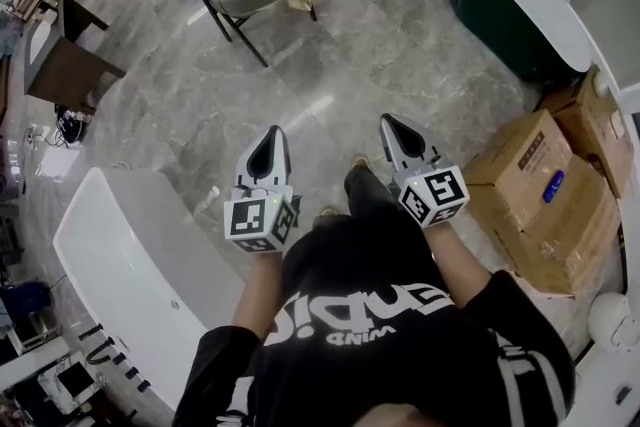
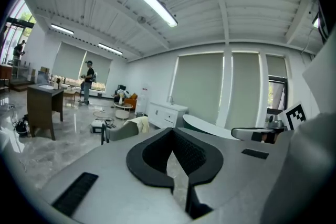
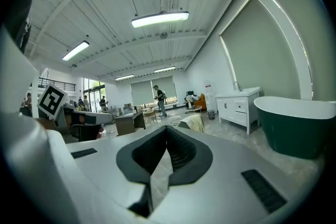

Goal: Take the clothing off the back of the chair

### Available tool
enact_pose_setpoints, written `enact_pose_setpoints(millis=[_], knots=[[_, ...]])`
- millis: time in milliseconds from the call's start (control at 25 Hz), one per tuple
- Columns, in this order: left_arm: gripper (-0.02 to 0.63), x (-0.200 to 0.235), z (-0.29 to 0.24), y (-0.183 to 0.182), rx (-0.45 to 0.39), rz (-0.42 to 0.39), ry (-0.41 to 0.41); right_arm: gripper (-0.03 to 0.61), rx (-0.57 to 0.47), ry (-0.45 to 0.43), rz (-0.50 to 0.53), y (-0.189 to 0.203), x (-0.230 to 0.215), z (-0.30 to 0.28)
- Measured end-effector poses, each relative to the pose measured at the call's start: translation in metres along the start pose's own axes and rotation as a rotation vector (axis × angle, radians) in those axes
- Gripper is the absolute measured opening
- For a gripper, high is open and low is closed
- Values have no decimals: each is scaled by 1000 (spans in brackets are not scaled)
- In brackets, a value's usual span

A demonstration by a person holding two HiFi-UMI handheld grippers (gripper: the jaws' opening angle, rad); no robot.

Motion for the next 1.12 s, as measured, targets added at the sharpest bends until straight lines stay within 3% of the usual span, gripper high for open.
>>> enact_pose_setpoints(millis=[560, 1120], knots=[[15, 66, -97, -36, -29, -13, -4, 12, -22, 1, 6, -27, -39, -124], [15, 118, -252, -118, -29, -7, -44, 12, -4, -54, 6, -102, -142, -270]])
Point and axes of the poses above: the fingertips, and each gripper's own axes: z backward along the fingers, x to its left, y out of its underside, the point moved 7 cm from there along z, backward along the fingers, and after that the axes turned 6 degrees about x, right-handed, at the moved point
